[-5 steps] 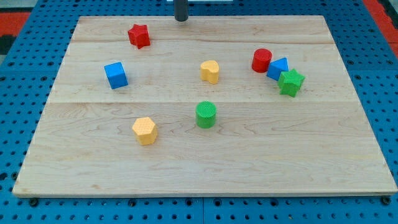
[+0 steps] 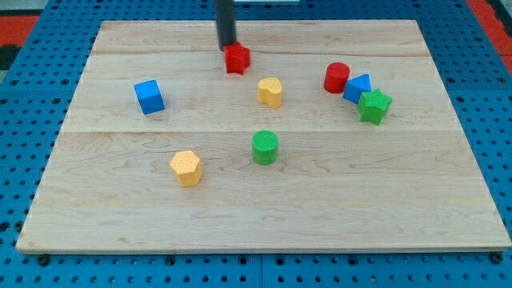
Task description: Move the red star closer to the yellow heart
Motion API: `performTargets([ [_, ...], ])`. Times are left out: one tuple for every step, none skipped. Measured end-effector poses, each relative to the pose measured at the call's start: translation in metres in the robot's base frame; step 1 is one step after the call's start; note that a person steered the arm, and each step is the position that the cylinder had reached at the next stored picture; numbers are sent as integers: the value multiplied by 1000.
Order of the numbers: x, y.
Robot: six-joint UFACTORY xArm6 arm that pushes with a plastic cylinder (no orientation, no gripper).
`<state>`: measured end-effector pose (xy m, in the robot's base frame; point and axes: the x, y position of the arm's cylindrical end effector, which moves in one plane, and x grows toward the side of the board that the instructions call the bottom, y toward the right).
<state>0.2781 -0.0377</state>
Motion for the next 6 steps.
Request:
performTargets([
  [10,-29],
  [25,-24],
  [30,19],
  [37,32],
  [40,48],
  [30,48],
])
